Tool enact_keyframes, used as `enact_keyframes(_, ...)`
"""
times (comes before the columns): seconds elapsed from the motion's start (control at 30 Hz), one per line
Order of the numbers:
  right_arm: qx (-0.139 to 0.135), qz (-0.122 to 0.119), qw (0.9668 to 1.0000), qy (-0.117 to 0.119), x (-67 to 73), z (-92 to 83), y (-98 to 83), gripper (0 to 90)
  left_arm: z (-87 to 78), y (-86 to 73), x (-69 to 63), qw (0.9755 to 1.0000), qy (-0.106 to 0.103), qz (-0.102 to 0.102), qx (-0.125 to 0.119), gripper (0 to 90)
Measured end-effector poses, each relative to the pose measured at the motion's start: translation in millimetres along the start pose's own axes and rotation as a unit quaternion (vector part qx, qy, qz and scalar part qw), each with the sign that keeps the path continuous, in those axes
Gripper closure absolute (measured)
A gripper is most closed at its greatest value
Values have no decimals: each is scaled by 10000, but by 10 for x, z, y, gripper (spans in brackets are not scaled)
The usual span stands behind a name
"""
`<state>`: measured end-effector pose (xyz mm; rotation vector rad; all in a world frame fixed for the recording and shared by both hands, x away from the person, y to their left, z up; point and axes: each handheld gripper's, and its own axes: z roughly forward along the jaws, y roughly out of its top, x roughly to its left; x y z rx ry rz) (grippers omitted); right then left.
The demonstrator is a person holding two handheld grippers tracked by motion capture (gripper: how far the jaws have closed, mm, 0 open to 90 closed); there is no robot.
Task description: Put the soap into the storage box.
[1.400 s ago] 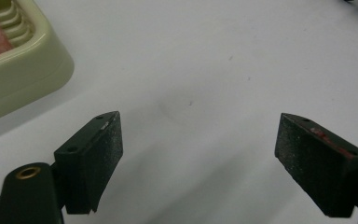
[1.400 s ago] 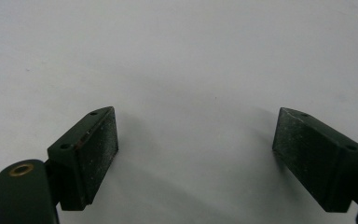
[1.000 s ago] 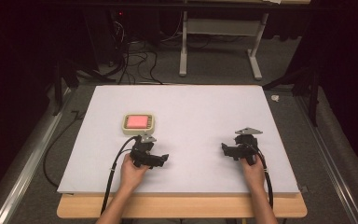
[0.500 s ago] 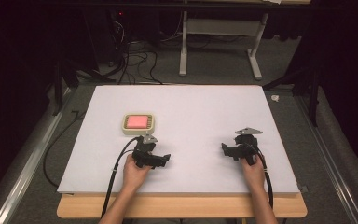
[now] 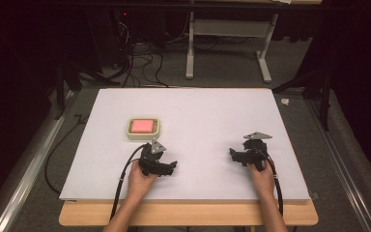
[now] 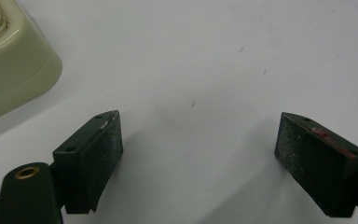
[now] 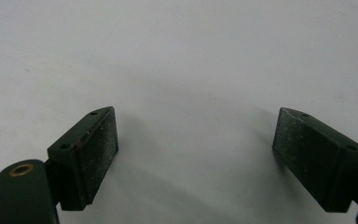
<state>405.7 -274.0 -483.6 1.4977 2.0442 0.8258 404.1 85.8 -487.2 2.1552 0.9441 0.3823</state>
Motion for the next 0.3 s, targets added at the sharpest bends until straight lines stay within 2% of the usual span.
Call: enact_keyframes(0.3, 0, 0, 10000, 1, 0, 0, 0, 147, 0, 0, -1, 10000, 7, 6, 3, 154)
